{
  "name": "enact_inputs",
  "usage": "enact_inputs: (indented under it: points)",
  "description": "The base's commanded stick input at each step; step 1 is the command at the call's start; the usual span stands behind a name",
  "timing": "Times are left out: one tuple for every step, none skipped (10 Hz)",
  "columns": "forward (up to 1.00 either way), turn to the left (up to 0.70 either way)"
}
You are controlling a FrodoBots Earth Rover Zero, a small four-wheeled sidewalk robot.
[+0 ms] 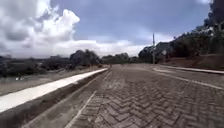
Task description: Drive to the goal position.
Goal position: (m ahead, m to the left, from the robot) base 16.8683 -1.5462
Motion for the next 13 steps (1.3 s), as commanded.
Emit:
enact_inputs:
  points:
    - [1.0, -0.24]
    - [1.0, -0.05]
    - [1.0, 0.0]
    - [1.0, 0.0]
    - [1.0, 0.0]
    - [1.0, 0.0]
    - [1.0, 0.0]
    - [1.0, 0.0]
    - [1.0, 0.0]
    - [1.0, 0.0]
    - [1.0, 0.0]
    - [1.0, 0.0]
    - [1.0, 0.0]
